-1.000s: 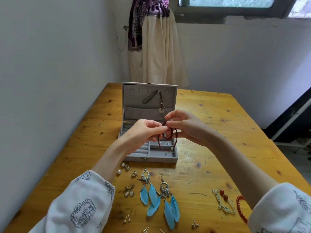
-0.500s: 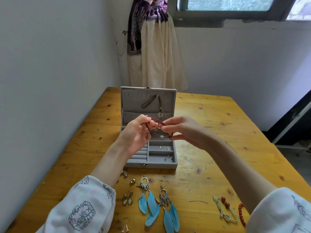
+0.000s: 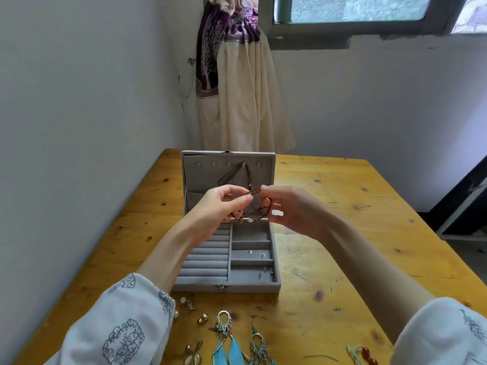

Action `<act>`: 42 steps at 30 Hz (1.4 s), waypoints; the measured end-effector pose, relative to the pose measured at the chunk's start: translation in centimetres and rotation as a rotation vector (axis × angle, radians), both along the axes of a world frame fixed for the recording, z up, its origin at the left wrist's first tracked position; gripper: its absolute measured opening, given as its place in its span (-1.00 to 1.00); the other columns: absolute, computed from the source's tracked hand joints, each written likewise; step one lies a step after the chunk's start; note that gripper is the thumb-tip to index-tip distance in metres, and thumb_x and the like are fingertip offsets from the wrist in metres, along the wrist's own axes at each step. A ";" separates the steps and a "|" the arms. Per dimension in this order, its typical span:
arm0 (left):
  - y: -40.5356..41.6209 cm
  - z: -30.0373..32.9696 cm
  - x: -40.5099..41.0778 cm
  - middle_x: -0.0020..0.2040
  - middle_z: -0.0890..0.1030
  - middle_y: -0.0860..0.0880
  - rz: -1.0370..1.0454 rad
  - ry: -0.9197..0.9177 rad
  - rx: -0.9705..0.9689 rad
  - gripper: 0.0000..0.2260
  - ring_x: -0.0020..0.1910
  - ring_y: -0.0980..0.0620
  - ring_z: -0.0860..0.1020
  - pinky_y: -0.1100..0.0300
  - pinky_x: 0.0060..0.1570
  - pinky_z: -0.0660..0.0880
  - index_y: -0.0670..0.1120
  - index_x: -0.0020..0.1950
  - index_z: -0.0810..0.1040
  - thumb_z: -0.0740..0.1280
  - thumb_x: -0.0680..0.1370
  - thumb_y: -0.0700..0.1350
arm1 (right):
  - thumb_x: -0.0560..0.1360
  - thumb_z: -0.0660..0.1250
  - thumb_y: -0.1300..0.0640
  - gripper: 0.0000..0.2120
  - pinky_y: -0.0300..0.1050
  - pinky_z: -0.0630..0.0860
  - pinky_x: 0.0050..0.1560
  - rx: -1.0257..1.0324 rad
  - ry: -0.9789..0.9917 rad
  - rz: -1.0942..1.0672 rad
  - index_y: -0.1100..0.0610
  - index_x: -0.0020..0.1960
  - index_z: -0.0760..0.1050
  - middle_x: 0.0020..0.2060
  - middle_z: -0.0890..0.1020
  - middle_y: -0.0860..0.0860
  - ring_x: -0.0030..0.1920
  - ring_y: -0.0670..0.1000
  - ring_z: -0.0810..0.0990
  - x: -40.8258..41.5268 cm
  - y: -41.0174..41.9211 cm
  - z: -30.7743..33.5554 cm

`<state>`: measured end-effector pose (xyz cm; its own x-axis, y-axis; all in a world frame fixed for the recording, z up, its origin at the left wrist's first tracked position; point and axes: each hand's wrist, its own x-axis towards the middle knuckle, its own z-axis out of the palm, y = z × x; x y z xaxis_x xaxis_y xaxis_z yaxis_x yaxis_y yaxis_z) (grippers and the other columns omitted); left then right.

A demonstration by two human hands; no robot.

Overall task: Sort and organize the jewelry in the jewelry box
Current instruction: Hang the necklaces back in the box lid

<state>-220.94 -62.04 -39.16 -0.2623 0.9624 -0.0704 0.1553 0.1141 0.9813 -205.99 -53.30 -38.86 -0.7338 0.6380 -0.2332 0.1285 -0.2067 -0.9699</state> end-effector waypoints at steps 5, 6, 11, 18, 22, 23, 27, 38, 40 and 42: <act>3.5 0.7 -1.2 -0.19 0.65 -0.07 -0.021 0.405 0.021 -0.89 -0.28 0.12 0.52 0.23 -0.14 0.49 -0.05 -0.05 0.64 0.34 0.51 -0.08 | 0.55 0.25 0.10 -0.85 -0.10 0.44 -0.01 0.159 -0.028 -0.171 0.15 -0.08 0.54 -0.19 0.59 0.06 -0.09 0.00 0.54 -1.6 2.2 -0.7; 4.2 0.6 -1.3 -0.19 0.65 -0.08 -0.025 0.447 0.015 -0.87 -0.27 0.12 0.53 0.20 -0.11 0.49 -0.05 -0.03 0.65 0.33 0.52 -0.07 | 0.54 0.26 0.08 -0.85 -0.17 0.45 -0.05 0.249 -0.070 -0.237 0.14 -0.06 0.54 -0.15 0.59 0.05 -0.05 -0.01 0.54 -2.0 2.8 -1.0; 7.6 -0.1 -1.0 -0.23 0.59 0.04 0.128 0.474 0.106 -0.83 -0.22 0.15 0.52 0.33 -0.21 0.44 -0.09 -0.03 0.64 0.29 0.55 -0.07 | 0.50 0.31 0.06 -0.89 -0.14 0.25 0.31 0.627 -0.119 -0.531 0.08 -0.15 0.51 0.17 0.38 -0.02 0.27 -0.08 0.30 -3.7 5.3 -2.3; 10.1 -1.5 0.1 -0.06 0.67 -0.06 0.479 0.541 0.283 -0.82 -0.04 0.03 0.57 0.26 0.02 0.43 -0.14 0.02 0.65 0.34 0.52 -0.09 | 0.50 0.31 0.07 -0.82 -0.01 0.52 -0.04 0.624 -0.071 -0.639 0.13 -0.22 0.46 -0.16 0.61 0.14 -0.09 0.10 0.58 -5.9 6.6 -3.4; 10.9 -2.4 0.4 -0.06 0.67 -0.08 0.537 0.596 0.380 -0.83 -0.03 -0.04 0.60 0.08 0.07 0.49 -0.15 0.02 0.63 0.35 0.50 -0.11 | 0.52 0.27 0.10 -0.81 -0.31 0.32 -0.23 0.711 -0.101 -0.741 0.17 -0.22 0.42 -0.21 0.53 0.07 -0.21 -0.01 0.47 -6.6 6.6 -4.0; 10.9 -2.5 0.4 -0.08 0.67 -0.07 0.546 0.591 0.395 -0.84 -0.06 -0.02 0.60 0.10 0.05 0.49 -0.14 0.02 0.62 0.36 0.50 -0.12 | 0.53 0.27 0.11 -0.81 -0.38 0.30 -0.27 0.731 -0.101 -0.759 0.16 -0.22 0.40 -0.22 0.50 0.04 -0.25 -0.06 0.42 -6.8 6.5 -4.1; 10.5 -2.8 0.2 -0.17 0.63 -0.04 0.503 0.647 0.459 -0.85 -0.17 0.00 0.59 0.21 -0.11 0.48 -0.13 0.04 0.50 0.36 0.50 -0.14 | 0.53 0.27 0.14 -0.83 -0.50 0.30 -0.23 0.781 -0.070 -0.835 0.15 -0.22 0.39 -0.23 0.46 0.00 -0.30 -0.13 0.36 -7.4 6.2 -4.7; 10.9 -2.4 -1.9 -0.22 0.64 -0.11 0.317 1.145 0.565 -0.87 -0.25 -0.10 0.62 0.03 -0.29 0.58 -0.19 -0.15 0.58 0.31 0.48 -0.14 | 0.49 0.34 0.11 -0.85 -0.45 0.33 -0.23 0.722 0.027 -0.851 0.16 -0.20 0.55 -0.26 0.60 0.03 -0.19 -0.01 0.54 -7.0 6.2 -4.7; 11.3 -2.4 -1.3 -0.24 0.62 -0.11 0.367 1.087 0.554 -0.87 -0.27 -0.11 0.60 0.04 -0.30 0.55 -0.19 -0.18 0.56 0.31 0.48 -0.13 | 0.49 0.33 0.09 -0.83 -0.40 0.36 -0.20 0.712 0.032 -0.840 0.16 -0.20 0.55 -0.24 0.62 0.05 -0.17 -0.01 0.55 -6.8 6.2 -4.7; 11.6 -2.2 -0.7 -0.24 0.62 -0.12 0.422 1.016 0.541 -0.87 -0.26 -0.13 0.58 0.02 -0.28 0.53 -0.19 -0.20 0.55 0.33 0.49 -0.14 | 0.51 0.32 0.07 -0.80 -0.42 0.34 -0.22 0.712 0.036 -0.847 0.18 -0.20 0.55 -0.25 0.61 0.05 -0.19 -0.01 0.54 -6.7 6.1 -4.7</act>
